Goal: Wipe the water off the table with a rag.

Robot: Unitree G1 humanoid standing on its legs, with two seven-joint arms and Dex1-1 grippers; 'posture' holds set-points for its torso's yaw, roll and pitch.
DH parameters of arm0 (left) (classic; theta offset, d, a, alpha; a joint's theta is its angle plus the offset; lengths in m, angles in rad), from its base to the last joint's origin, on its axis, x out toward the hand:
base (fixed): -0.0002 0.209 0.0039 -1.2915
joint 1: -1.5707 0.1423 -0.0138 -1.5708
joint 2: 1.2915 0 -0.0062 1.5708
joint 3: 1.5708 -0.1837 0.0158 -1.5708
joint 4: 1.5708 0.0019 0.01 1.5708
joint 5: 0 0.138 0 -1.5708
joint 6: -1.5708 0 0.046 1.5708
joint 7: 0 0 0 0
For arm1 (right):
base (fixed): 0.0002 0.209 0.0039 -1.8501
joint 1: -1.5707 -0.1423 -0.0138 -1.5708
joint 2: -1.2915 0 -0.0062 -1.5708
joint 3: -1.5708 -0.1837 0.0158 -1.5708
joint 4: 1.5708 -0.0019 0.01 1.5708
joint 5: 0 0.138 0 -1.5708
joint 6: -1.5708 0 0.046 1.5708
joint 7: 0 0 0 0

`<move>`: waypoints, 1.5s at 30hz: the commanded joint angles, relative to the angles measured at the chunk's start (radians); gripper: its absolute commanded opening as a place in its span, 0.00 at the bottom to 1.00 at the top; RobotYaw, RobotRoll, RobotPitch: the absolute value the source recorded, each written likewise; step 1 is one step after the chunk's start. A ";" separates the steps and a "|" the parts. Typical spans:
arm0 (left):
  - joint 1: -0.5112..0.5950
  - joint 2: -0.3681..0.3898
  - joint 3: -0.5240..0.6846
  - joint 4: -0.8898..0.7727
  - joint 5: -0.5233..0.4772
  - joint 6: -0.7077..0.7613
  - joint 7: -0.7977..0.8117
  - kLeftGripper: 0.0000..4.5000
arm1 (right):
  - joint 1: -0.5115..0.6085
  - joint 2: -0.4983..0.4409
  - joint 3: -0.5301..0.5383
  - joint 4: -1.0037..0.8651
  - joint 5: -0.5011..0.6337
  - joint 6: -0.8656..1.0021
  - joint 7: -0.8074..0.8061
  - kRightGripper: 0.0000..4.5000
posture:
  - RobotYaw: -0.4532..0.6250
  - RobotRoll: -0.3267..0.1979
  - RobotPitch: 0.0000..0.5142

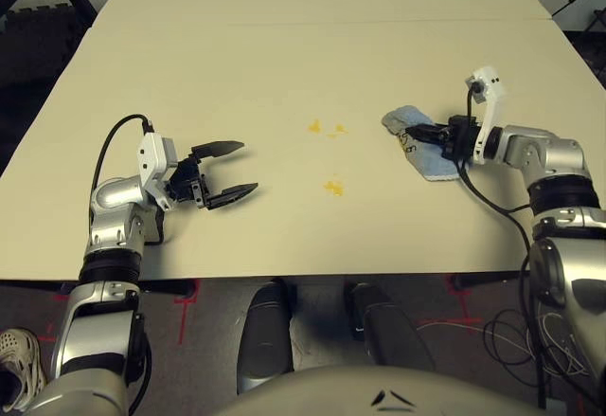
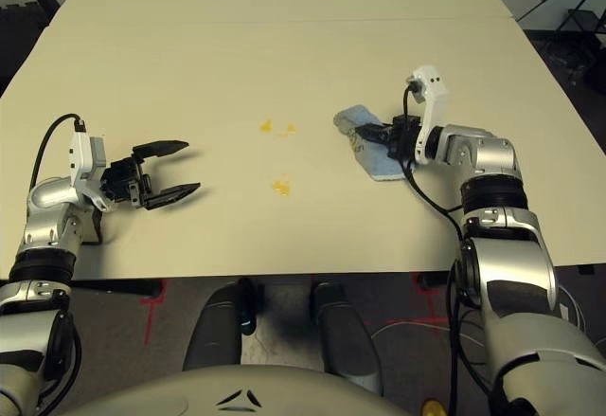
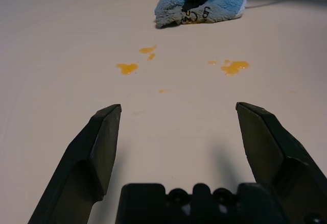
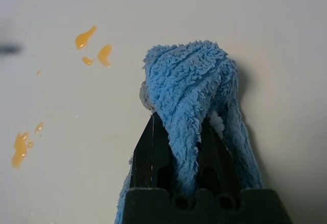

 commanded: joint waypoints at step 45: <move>-0.031 -0.010 -0.017 0.033 0.013 -0.019 -0.003 1.00 | -0.315 0.168 -0.139 0.407 0.063 -0.352 -0.354 0.05 | 0.60 0.62 0.41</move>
